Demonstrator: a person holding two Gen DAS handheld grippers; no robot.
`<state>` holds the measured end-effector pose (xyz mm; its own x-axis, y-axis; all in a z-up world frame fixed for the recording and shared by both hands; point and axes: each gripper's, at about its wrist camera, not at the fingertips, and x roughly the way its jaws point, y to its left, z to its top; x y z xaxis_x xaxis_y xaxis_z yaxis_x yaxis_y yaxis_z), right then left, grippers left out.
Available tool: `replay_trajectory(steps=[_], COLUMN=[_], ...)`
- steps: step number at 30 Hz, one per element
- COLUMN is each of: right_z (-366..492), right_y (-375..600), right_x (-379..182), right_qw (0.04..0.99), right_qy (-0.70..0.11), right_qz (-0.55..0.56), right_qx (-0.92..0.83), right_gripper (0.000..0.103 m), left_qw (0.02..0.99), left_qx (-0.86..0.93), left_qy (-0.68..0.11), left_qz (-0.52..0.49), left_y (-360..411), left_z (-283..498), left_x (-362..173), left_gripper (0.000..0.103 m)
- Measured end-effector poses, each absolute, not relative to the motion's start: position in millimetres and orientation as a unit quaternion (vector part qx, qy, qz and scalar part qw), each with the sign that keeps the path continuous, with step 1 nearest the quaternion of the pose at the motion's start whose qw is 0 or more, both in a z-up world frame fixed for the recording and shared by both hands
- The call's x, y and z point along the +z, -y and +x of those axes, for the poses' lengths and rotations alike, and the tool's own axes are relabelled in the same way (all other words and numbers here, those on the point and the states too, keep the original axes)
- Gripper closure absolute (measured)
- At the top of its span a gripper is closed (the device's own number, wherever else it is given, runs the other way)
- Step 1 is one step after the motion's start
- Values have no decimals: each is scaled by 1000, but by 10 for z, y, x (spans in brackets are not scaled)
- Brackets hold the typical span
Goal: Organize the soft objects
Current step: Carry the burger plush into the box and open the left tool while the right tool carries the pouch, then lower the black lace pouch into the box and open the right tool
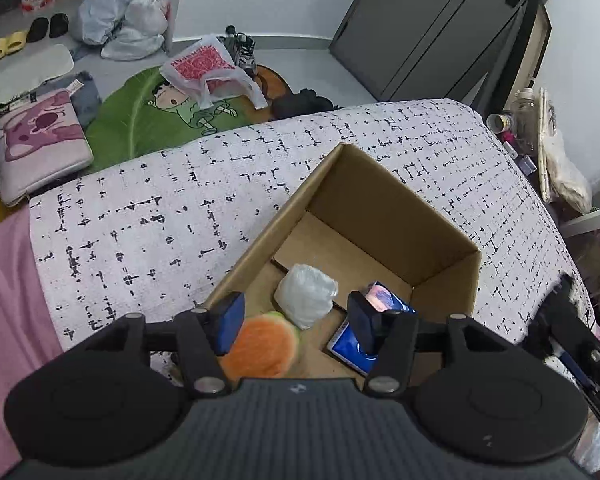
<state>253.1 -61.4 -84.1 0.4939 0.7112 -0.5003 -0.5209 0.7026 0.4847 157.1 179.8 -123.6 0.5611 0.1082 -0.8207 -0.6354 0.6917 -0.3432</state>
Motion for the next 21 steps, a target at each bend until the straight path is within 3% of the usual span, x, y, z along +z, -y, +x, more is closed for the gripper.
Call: replay_trajectory(steps=[11,14,15,16,21], right_z=[2572,2598,2609,2604,2551], right_y=[154,118,110,124,232], right_x=[-881,-834,-817,-798,-695], right_qw=[831,820,817,817,822], right_qy=[-381,-374,-378,-382,-393], right_qz=[149,172,178,183,161], right_qx=[376,398,398,392,378], right_gripper=[72,51,31,25,25], left_qw=[829,834,835,836,845], left_qx=[215,217,218,220,232], left_qy=[-397,-388,-387,-385,-371], left_qz=[-330,-327,-326,-323,-307], left_y=[-1867,-1905,-1911,-1915,-1869], left_z=[1496,1452,1442,1436,1386], left_x=[-1018,-923,-901,-883,-774], left_gripper=[42,40,40,40,34])
